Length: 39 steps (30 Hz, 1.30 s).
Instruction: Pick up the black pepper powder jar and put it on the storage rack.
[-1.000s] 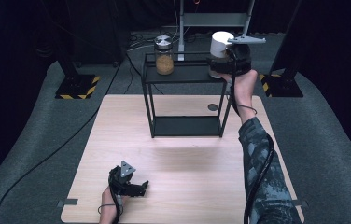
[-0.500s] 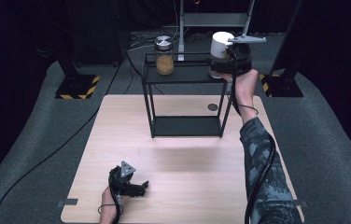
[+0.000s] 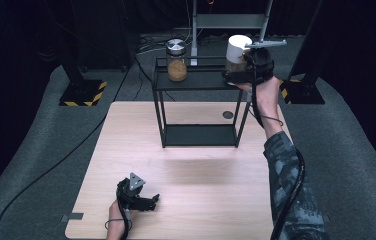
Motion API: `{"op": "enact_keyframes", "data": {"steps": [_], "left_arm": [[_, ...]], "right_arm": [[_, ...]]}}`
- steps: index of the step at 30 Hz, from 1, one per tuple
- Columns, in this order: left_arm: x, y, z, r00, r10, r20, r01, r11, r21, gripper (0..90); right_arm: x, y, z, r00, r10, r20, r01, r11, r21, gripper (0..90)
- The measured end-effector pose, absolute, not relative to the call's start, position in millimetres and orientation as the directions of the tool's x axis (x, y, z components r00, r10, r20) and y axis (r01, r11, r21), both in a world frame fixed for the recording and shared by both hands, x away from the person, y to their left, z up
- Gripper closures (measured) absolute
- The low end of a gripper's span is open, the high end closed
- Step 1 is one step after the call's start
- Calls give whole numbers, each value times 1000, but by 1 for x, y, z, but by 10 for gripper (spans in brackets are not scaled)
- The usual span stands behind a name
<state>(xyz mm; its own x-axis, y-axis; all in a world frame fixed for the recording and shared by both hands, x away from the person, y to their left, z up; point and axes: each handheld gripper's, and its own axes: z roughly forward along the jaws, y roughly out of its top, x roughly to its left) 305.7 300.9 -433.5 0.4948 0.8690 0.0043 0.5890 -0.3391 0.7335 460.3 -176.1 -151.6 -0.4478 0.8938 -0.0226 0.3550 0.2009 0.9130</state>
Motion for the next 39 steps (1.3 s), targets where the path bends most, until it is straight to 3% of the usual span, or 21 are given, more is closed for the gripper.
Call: {"op": "enact_keyframes", "data": {"steps": [9,18,27,31,35,39], "left_arm": [[305,301,-434,493,870,4,590,-337,734,10],[305,301,-434,493,870,5,590,-338,733,10],[305,300,-433,490,872,6,591,-337,733,9],[305,300,-433,488,873,5,592,-335,733,9],[305,300,-434,488,873,5,592,-335,733,9],[305,299,-434,486,874,5,592,-333,734,9]], "right_arm": [[442,-183,-135,-462,885,-64,463,302,833,0],[420,-196,-167,-535,843,-59,516,381,767,0],[404,-192,-230,-613,786,-78,553,498,668,0],[396,-196,-286,-641,767,-36,578,512,635,0],[382,-201,-335,-650,759,-29,576,518,632,0],[355,-218,-382,-648,762,-3,549,469,692,0]]}}
